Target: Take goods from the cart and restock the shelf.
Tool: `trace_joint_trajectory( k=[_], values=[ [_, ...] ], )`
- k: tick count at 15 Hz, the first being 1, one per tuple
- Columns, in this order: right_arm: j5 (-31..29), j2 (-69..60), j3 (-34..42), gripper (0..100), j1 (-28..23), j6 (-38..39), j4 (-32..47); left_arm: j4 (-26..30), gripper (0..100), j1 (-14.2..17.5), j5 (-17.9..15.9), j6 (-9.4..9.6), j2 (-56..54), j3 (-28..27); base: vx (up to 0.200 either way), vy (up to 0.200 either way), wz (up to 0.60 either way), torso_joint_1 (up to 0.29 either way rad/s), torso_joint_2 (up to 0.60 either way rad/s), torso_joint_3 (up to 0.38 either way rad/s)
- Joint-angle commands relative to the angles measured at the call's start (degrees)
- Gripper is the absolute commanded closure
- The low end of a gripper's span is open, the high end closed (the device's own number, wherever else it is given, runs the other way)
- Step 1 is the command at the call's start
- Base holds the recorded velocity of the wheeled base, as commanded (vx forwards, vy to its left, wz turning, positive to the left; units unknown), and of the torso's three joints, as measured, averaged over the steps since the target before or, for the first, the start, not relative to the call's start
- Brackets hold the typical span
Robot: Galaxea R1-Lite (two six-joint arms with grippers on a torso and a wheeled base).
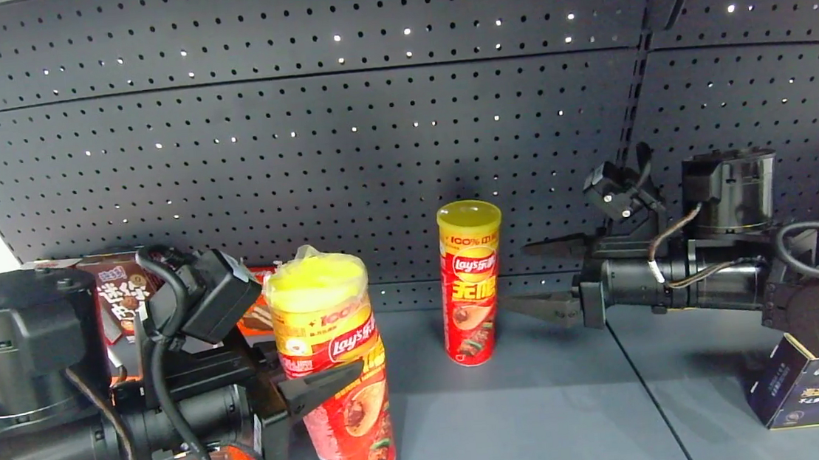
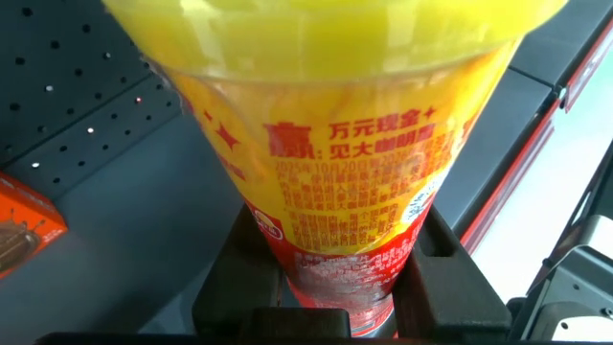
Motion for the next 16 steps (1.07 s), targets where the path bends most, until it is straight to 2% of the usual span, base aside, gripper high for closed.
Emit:
trace_joint_trajectory(
  k=[1, 8, 16],
  values=[
    [0.30, 1.95, -0.11, 0, -1.24, -0.67, -0.65, -0.08, 100, 0.07, -0.01, -0.03, -0.24, 0.15, 0.000, 0.000, 0.00, 0.000, 0.00, 0.000],
    [2.41, 6.69, 2.09, 0, -1.33, -2.60, -5.31, 0.10, 100, 0.07, 0.08, -0.03, 0.11, -0.12, 0.000, 0.000, 0.00, 0.000, 0.00, 0.000],
    [5.31, 11.97, 1.30, 0, -1.41, -2.69, -8.29, 0.19, 100, 0.07, 0.08, -0.03, 0.29, 0.58, 0.000, 0.000, 0.00, 0.000, 0.00, 0.000]
  ],
)
